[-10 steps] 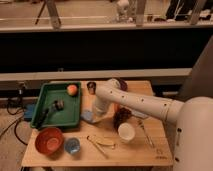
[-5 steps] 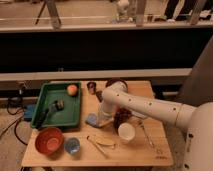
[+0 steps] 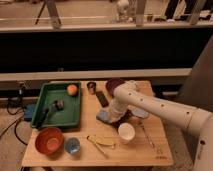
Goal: Wipe table surface with sponge
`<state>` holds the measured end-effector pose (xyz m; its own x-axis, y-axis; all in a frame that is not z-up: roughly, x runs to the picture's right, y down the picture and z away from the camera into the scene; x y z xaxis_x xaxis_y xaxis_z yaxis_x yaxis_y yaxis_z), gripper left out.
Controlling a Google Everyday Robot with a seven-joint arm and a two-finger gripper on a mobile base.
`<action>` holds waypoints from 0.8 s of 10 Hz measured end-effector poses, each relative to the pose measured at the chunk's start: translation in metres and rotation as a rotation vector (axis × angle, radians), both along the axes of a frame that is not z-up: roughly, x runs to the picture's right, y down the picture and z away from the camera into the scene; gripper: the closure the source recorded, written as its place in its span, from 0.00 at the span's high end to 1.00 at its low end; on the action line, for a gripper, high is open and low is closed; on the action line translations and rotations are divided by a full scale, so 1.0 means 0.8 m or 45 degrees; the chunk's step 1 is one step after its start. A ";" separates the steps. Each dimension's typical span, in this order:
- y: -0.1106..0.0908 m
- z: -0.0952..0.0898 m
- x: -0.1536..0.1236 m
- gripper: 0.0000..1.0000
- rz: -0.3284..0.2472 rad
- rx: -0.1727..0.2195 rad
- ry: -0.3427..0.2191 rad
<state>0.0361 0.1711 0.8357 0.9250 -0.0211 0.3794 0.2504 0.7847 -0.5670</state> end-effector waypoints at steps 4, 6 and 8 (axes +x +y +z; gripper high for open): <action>-0.021 0.010 -0.052 0.04 0.006 0.029 -0.030; -0.023 0.010 -0.097 0.04 -0.028 0.037 -0.073; -0.020 0.005 -0.131 0.04 -0.064 0.042 -0.126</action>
<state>-0.0683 0.1553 0.8393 0.8803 -0.0807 0.4675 0.3439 0.7873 -0.5117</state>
